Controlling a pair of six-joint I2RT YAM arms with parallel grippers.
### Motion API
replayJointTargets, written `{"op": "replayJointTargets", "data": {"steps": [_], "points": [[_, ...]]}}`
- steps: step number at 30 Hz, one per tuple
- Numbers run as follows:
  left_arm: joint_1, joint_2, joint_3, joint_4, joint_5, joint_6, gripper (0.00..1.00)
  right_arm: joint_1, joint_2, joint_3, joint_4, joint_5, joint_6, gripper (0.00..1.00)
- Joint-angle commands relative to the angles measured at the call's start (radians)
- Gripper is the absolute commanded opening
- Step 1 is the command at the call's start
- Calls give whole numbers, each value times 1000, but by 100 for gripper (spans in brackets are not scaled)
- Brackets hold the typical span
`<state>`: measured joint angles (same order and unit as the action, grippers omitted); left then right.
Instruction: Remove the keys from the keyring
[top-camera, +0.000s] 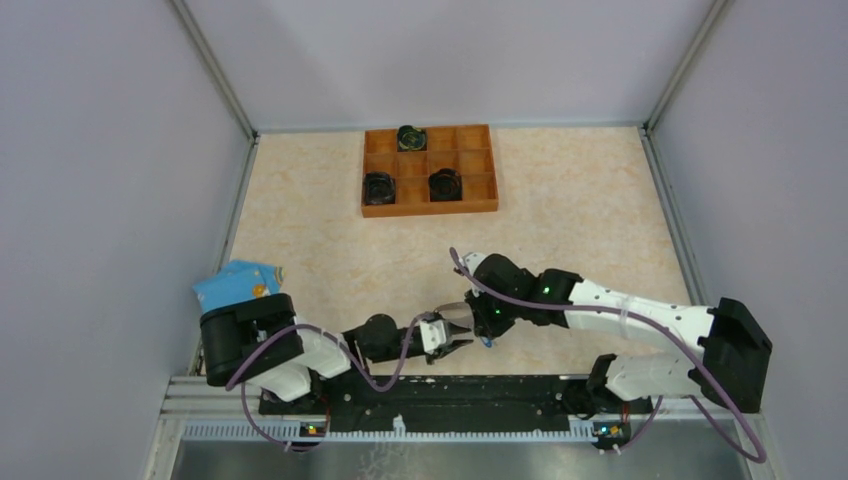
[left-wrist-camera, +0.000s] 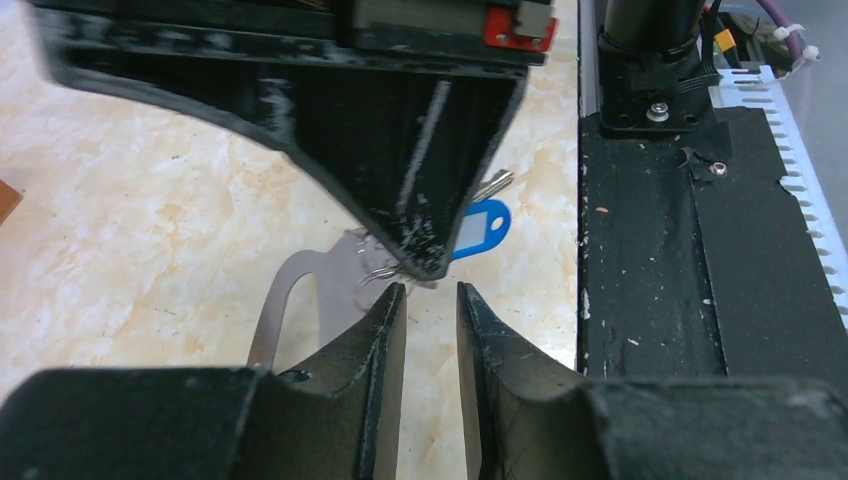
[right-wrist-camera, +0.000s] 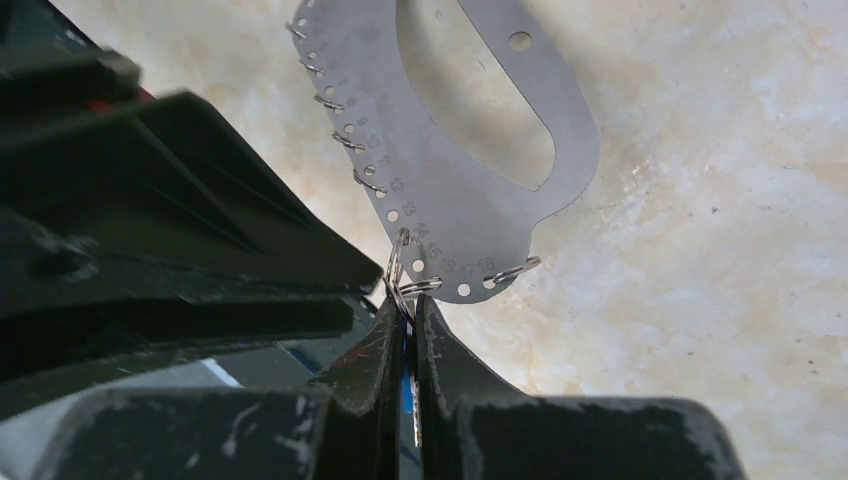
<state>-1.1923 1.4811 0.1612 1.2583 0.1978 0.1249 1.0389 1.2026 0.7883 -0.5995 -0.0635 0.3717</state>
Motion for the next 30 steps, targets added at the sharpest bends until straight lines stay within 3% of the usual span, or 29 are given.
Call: {"op": "replayJointTargets", "data": {"steps": [1,7,12,20,30], "points": [[-47,-52,18,-39,-74,69,31,1,18,92,32,-14,80,0],[-144,-64,-5,-31,-368,138,31,-6,45,113,46,-60,134,0],[-198,-65,-25,15,-513,189,30,-10,50,122,40,-73,171,0],[-244,-26,-45,142,-633,258,32,-23,53,132,51,-115,220,0],[-268,-27,-53,202,-669,305,32,-24,56,116,74,-137,252,0]]}}
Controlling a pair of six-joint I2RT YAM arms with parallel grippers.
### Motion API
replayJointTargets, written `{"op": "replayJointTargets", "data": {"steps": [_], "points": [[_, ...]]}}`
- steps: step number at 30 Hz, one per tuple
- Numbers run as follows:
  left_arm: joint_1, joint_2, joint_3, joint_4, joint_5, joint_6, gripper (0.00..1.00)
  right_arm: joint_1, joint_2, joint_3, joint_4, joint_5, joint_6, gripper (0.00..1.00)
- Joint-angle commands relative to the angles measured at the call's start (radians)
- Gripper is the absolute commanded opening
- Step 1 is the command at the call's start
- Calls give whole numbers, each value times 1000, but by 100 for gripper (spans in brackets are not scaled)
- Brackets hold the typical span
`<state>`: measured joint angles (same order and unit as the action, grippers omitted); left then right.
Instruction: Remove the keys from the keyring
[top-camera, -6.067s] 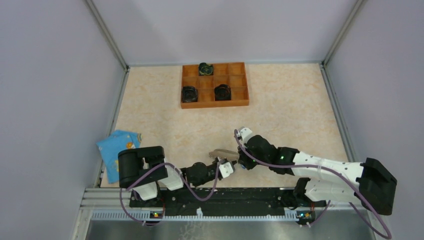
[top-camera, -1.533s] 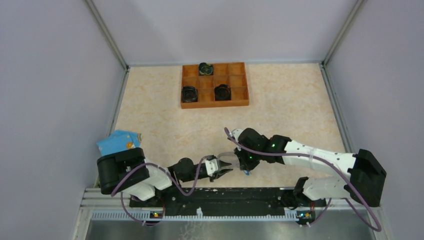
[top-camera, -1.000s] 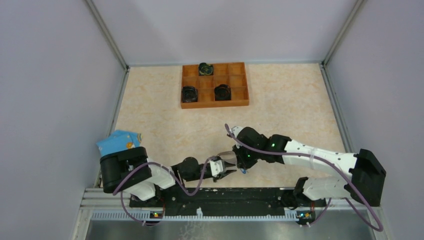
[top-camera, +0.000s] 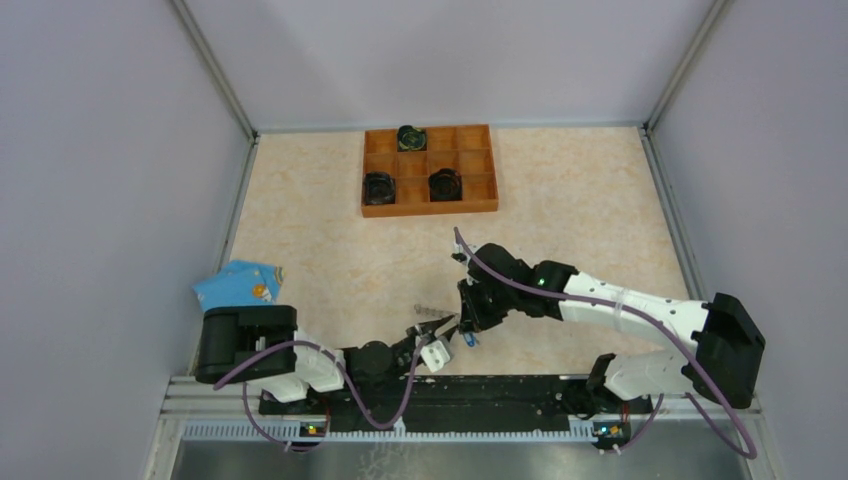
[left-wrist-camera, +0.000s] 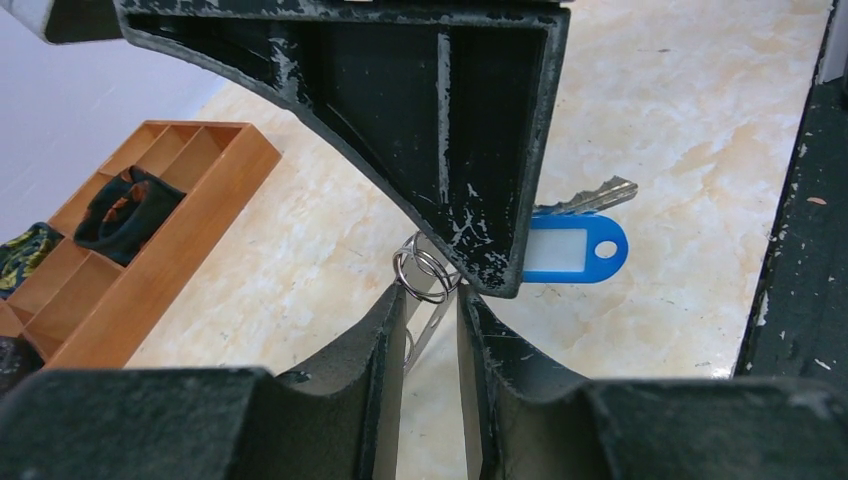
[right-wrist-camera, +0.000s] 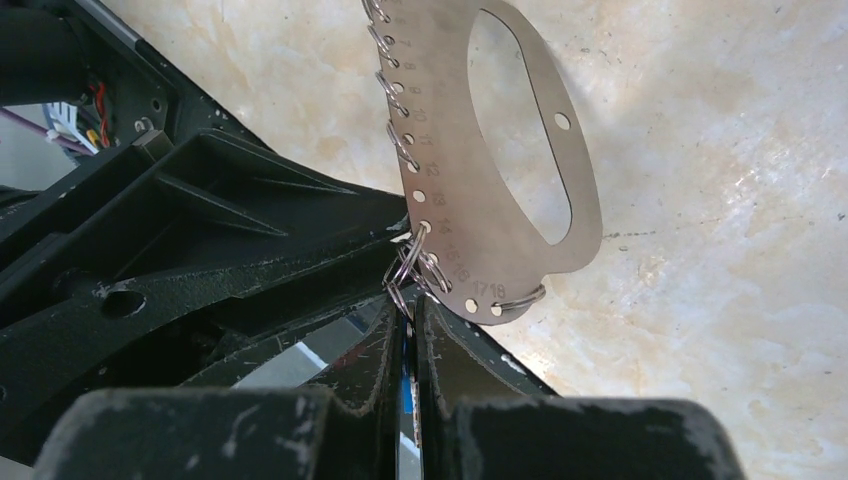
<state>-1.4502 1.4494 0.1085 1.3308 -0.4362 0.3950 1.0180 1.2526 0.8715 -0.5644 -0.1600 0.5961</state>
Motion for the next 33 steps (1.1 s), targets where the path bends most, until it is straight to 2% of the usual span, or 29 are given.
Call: {"op": "replayJointTargets", "data": {"steps": [1,7,13,20,33], "points": [[-11,6,-1,135,-30,40,32,-4,6,32,41,-42,30,0],[-24,23,12,145,-35,66,27,-4,4,30,44,-42,40,0],[-29,27,24,123,-39,74,12,-4,-4,24,42,-36,48,0],[-34,26,28,90,-38,77,0,-28,-15,26,18,-13,40,0],[-45,30,26,65,-12,79,0,-103,-48,31,-28,11,1,0]]}}
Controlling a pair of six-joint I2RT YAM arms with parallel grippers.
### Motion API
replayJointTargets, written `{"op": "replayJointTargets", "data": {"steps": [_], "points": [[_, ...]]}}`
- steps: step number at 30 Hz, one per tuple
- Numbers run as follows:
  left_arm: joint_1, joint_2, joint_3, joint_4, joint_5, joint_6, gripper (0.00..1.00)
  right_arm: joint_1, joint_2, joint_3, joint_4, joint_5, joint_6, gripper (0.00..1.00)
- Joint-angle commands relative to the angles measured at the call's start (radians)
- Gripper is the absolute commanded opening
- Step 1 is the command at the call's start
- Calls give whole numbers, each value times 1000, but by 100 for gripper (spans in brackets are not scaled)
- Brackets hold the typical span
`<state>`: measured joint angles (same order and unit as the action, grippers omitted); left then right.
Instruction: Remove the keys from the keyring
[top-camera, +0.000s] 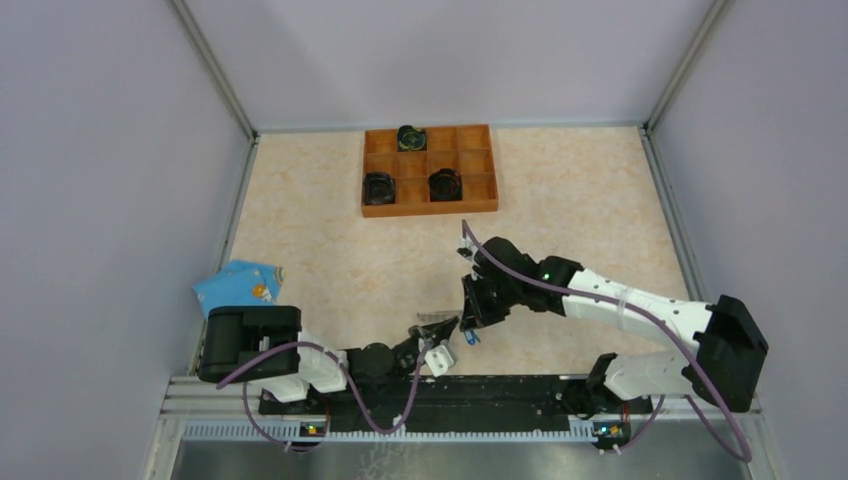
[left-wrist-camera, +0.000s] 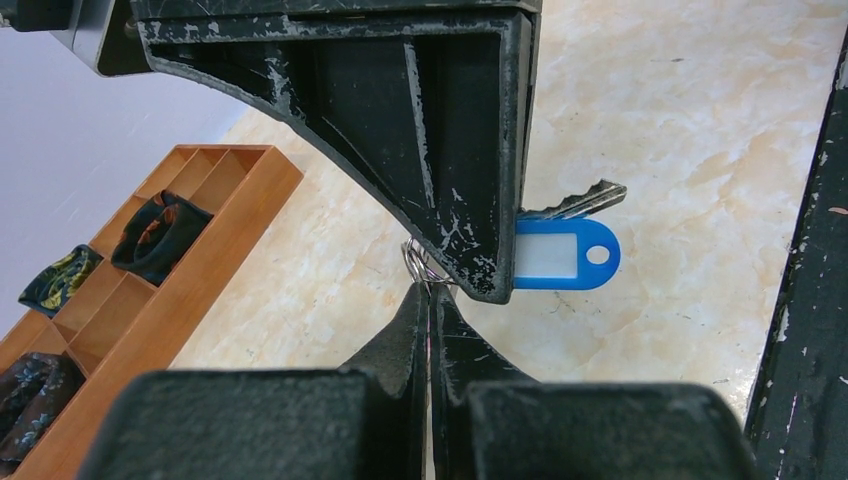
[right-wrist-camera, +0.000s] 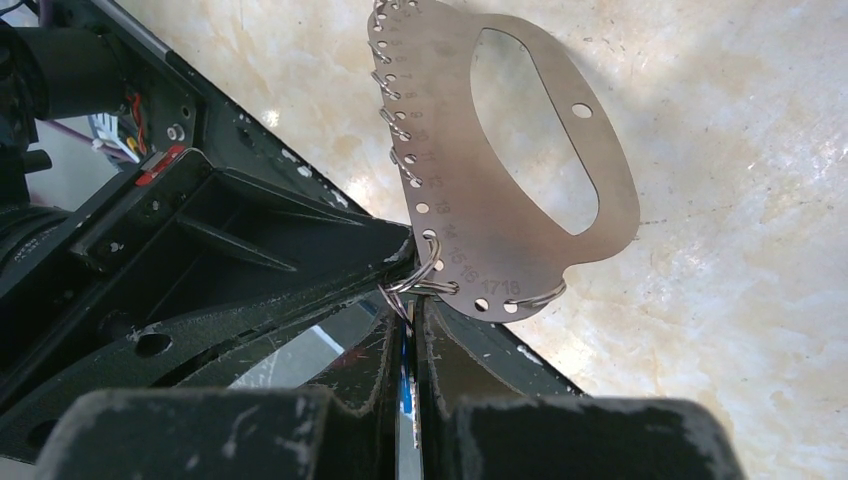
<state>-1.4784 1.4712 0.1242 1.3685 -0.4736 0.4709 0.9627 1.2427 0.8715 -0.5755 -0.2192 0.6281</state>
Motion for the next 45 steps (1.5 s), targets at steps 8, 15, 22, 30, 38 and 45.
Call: {"op": "replayJointTargets", "data": {"steps": [8,15,22,30,38,45], "points": [[-23,6,14,12,34,14,0,-77,-48,41,-44,85,-57,0],[-25,-2,12,15,11,-4,0,-83,-46,41,-39,67,-82,0],[-19,-12,-11,135,-69,-55,26,-66,-42,48,-52,40,-131,0],[58,-179,-21,-84,174,-263,35,-16,-38,43,-51,57,-150,0],[91,-186,-36,-103,266,-344,44,57,-6,93,-102,134,-206,0],[134,-222,-61,-151,296,-408,49,77,-3,91,-125,163,-223,0]]}}
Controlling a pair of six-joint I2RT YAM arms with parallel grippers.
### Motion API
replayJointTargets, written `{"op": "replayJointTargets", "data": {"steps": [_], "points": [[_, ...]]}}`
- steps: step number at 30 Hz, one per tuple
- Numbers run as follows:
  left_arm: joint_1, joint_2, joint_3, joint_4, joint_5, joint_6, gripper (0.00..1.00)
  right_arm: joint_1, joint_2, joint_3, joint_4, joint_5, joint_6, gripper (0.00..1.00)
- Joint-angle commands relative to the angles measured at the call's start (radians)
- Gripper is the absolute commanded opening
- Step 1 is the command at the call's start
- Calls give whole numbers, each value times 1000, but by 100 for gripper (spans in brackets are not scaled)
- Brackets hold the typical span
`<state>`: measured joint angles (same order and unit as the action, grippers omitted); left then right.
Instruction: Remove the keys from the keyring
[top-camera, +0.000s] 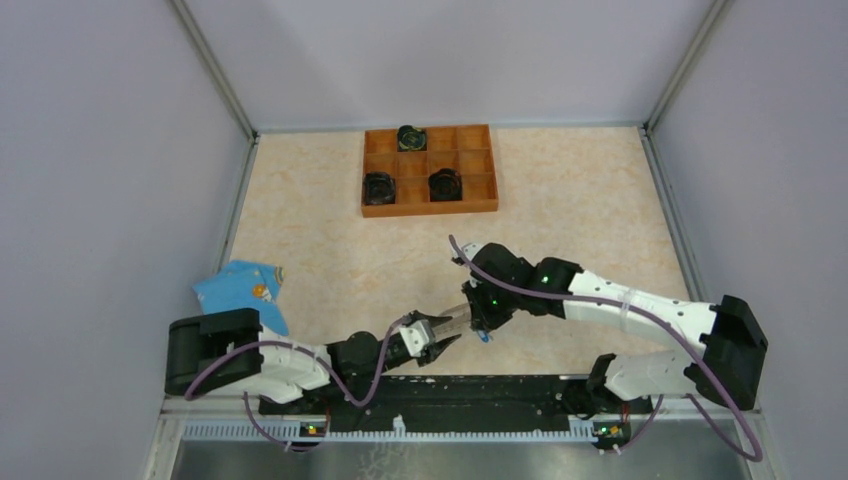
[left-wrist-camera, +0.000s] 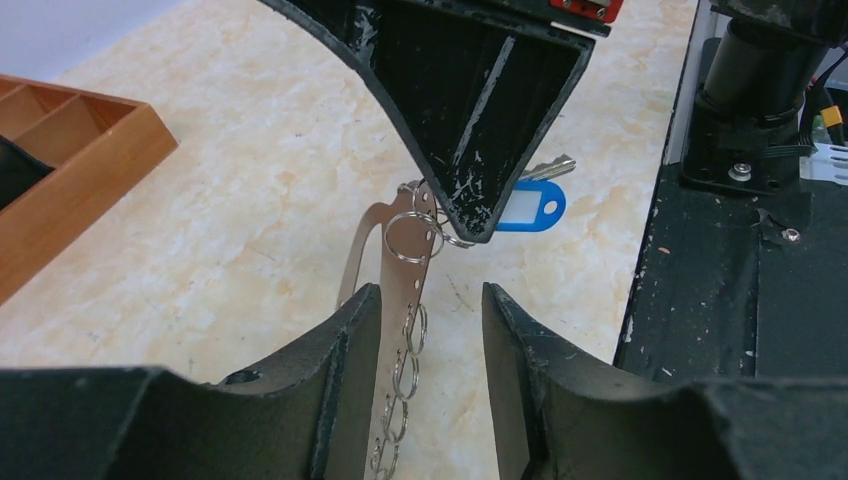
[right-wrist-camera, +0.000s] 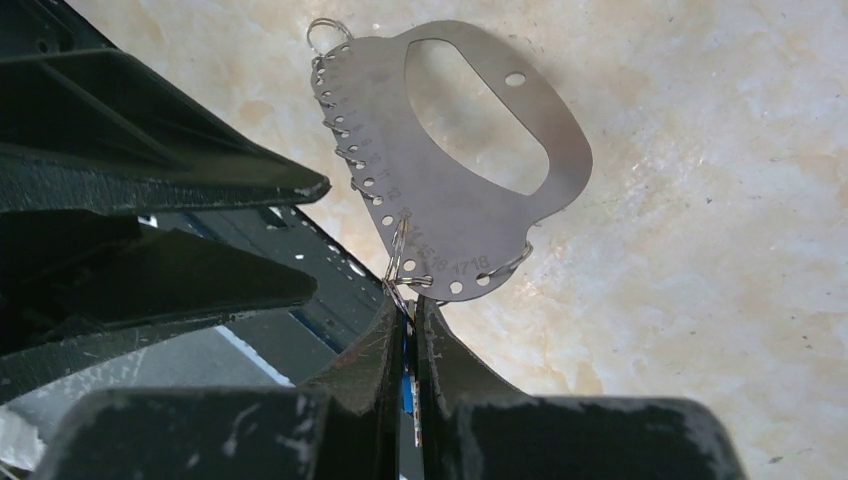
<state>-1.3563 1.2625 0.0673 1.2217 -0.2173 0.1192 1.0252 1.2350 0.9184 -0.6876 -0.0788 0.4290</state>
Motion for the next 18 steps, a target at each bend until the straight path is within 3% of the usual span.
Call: {"op": "replayJointTargets", "data": {"steps": [1,8,18], "points": [[15,-6,-6,3,36,-55,49,20,4,44,-11,23,-28,0],[62,68,-3,87,102,-58,56,62,6,59,-34,64,-63,0],[91,163,12,209,200,-36,55,86,23,67,-35,74,-68,0]]}}
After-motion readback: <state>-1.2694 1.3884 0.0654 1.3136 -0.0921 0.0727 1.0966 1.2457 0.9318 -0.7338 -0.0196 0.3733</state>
